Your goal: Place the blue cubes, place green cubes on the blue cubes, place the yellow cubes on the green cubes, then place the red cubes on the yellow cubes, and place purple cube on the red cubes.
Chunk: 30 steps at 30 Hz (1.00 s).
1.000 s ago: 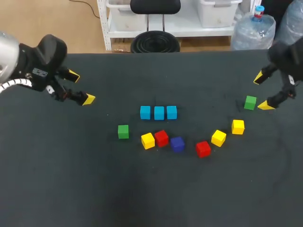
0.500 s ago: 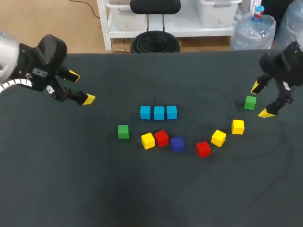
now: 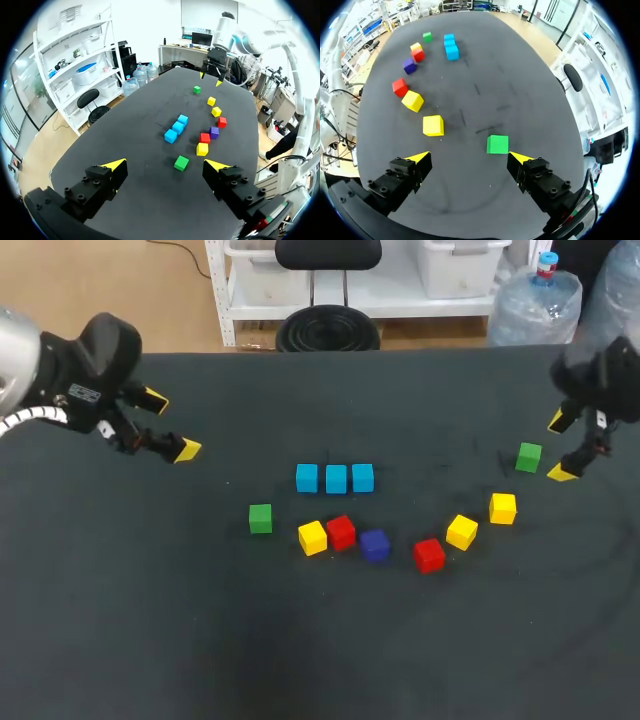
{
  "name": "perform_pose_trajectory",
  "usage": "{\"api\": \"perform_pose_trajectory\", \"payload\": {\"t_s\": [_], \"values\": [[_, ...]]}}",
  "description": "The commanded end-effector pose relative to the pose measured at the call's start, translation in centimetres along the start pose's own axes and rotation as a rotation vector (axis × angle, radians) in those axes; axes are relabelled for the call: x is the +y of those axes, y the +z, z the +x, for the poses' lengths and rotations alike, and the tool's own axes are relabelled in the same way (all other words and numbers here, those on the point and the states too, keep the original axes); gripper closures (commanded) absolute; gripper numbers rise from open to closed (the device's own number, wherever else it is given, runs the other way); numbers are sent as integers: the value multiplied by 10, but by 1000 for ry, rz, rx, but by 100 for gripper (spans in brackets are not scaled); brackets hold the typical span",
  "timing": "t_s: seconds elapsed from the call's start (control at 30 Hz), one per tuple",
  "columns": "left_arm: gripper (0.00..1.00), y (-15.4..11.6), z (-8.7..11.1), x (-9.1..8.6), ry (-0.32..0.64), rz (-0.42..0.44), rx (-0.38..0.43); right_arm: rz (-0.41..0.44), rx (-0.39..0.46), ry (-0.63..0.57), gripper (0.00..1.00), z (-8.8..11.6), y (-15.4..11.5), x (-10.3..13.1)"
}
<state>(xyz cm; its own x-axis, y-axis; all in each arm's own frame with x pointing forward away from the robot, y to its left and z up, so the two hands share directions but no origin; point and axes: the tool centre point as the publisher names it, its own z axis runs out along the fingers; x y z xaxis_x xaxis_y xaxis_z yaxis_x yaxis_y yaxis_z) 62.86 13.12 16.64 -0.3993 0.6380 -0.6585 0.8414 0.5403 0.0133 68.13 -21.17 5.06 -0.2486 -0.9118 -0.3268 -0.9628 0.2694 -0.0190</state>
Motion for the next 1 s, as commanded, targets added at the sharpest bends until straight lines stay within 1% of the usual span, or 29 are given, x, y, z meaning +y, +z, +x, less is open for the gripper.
{"api": "perform_pose_trajectory", "payload": {"t_s": [0.03,0.27,0.63,0.87,1.0], "values": [[0,0,-1,0,-2,-3,8,13,16,15,0,1,11,-3],[0,0,-1,0,-2,-3,8,21,37,24,0,5,24,-15],[0,0,-1,0,-2,-3,8,8,80,12,0,12,41,-39],[0,0,-1,0,-2,-3,8,7,93,23,0,15,49,-53],[0,0,-1,0,-2,-3,8,10,90,27,0,13,53,-60]]}}
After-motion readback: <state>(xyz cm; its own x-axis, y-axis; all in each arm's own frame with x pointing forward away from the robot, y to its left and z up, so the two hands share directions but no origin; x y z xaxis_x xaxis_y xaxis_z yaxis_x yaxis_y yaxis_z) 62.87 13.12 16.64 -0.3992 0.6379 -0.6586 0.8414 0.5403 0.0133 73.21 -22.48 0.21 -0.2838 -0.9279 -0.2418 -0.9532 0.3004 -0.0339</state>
